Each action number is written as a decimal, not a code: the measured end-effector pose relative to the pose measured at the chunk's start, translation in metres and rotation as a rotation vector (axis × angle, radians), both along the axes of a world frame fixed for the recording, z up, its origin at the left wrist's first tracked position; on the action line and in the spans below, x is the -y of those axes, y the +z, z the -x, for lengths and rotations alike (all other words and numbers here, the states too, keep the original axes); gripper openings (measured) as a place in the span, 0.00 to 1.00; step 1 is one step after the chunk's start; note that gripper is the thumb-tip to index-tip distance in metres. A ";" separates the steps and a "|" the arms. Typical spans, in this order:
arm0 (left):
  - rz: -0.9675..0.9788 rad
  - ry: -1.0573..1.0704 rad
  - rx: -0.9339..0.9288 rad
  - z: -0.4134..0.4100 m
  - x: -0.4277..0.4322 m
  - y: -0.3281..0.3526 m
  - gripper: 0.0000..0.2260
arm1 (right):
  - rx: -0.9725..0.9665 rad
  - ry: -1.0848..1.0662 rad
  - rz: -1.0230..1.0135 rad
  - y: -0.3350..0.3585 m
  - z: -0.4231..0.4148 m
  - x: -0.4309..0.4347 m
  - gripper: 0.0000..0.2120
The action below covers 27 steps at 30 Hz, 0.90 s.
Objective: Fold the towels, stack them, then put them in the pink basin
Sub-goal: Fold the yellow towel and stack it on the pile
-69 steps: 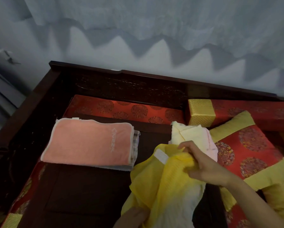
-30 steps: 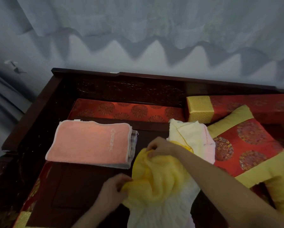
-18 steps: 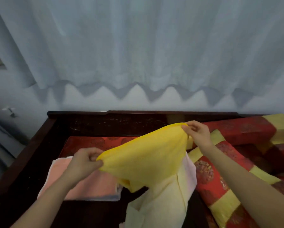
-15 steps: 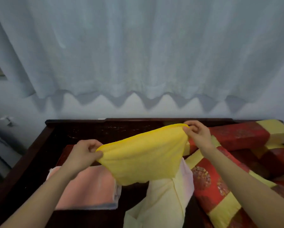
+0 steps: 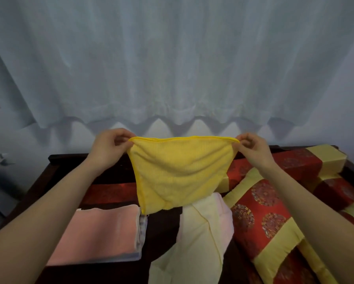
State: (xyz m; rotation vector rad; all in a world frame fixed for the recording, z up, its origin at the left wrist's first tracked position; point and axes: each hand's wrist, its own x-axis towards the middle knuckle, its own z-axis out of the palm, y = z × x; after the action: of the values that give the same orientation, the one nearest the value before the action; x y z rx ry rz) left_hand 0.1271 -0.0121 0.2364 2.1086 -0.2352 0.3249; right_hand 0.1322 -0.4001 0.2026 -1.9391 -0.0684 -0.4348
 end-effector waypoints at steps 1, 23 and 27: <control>0.028 -0.016 -0.013 0.005 0.004 -0.002 0.15 | 0.004 -0.002 -0.012 0.000 0.005 -0.001 0.10; 0.051 -0.256 -0.777 0.144 0.022 -0.254 0.03 | -0.781 0.134 -0.146 -0.215 0.157 0.020 0.07; 0.305 -0.011 -0.796 0.087 0.038 -0.279 0.03 | -0.731 -0.094 -0.251 -0.243 0.118 0.023 0.05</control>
State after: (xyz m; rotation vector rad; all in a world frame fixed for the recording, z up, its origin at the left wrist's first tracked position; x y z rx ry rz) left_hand 0.0397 -0.0496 -0.0424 1.7760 0.2591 -0.4640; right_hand 0.0137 -0.4235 -0.0404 -1.7486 0.5261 0.2152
